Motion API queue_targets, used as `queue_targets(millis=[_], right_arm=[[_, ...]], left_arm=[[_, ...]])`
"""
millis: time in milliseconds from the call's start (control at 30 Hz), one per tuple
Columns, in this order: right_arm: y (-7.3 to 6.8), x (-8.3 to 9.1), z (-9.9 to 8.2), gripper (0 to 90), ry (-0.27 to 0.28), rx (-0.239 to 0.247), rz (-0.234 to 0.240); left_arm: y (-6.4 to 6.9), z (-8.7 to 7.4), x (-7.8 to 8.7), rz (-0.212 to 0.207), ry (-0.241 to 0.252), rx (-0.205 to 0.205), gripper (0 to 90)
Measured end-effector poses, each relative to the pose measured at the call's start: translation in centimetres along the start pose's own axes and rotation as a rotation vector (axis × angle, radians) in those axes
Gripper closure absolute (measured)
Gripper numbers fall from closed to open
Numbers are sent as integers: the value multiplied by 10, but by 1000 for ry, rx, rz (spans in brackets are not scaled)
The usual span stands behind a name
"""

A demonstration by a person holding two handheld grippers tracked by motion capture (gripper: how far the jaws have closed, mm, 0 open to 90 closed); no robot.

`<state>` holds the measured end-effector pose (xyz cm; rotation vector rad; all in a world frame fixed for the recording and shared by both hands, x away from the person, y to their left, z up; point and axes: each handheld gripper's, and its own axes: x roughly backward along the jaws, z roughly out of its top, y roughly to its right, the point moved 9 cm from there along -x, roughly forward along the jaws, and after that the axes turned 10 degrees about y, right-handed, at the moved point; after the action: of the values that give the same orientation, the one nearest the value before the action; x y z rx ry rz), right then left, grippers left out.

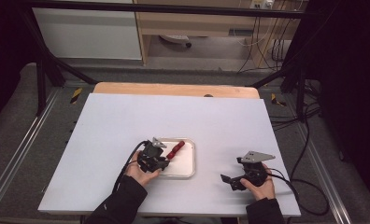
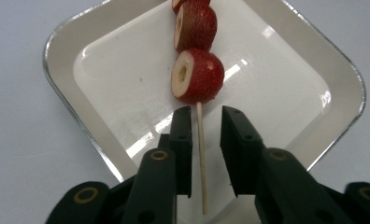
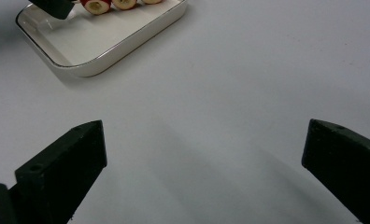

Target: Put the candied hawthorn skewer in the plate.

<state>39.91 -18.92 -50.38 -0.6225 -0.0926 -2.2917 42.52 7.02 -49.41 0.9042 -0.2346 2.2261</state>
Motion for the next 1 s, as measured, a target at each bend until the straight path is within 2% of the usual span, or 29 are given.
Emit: queue_targets(millis=[67,167,267,467,567,667,833,1000], right_arm=[[0,0,0,6,2,2,-1],[0,1,1,6,0,-8,-2],[0,1,1,6,0,-6,-4],[0,0,0,6,-3,-6,-4],[0,0,0,6,-2,-5,-4],[1,0,0,6,-2,-6,-4],[0,0,0,6,-5,-5,-3],[0,0,-1,5,-11,-5,-5]], left_arm=[[-1,2,5,-10,29,-9,648],[-4,5,15,-27,71,-48,517],[-8,5,25,-49,106,-115,426],[-16,-1,41,-73,161,-156,246],[-21,-9,48,-74,165,-161,152],[-29,-21,56,-58,163,-164,101],[-45,-40,67,-15,159,-142,76],[-61,-56,77,11,180,-107,73]])
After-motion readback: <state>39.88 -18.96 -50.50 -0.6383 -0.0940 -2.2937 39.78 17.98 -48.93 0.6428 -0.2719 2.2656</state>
